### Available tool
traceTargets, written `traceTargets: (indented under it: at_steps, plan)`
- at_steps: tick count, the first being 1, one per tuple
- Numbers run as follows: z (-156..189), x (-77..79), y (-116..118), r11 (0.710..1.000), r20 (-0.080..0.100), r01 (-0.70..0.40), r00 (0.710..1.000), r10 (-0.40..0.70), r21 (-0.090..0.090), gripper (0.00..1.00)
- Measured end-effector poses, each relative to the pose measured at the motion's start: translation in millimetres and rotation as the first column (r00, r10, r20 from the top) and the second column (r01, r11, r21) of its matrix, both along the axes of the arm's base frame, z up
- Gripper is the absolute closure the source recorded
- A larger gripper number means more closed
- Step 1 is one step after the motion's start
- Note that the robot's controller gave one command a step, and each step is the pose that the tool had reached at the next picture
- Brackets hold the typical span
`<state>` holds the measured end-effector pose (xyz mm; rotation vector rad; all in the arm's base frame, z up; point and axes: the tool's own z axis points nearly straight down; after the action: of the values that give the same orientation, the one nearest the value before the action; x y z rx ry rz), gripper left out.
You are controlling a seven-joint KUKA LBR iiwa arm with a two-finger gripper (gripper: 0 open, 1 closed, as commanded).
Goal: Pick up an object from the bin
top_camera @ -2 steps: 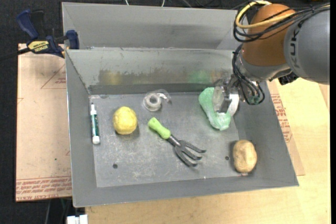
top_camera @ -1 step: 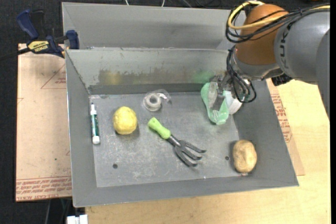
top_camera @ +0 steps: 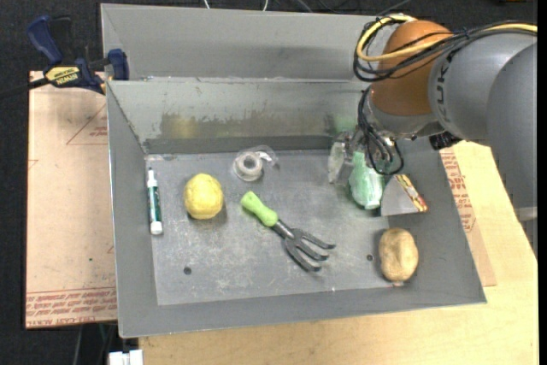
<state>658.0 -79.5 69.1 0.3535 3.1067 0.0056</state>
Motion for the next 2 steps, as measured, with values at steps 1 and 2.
traceTargets:
  at_steps: [1, 2]
  plan:
    - [32.3, -6.4, -33.8, 0.995, 0.015, -0.103, 0.995, 0.103, 0.000, 1.00]
    - [32.2, -6.4, -33.8, 0.995, 0.015, -0.103, 0.995, 0.103, 0.000, 1.00]
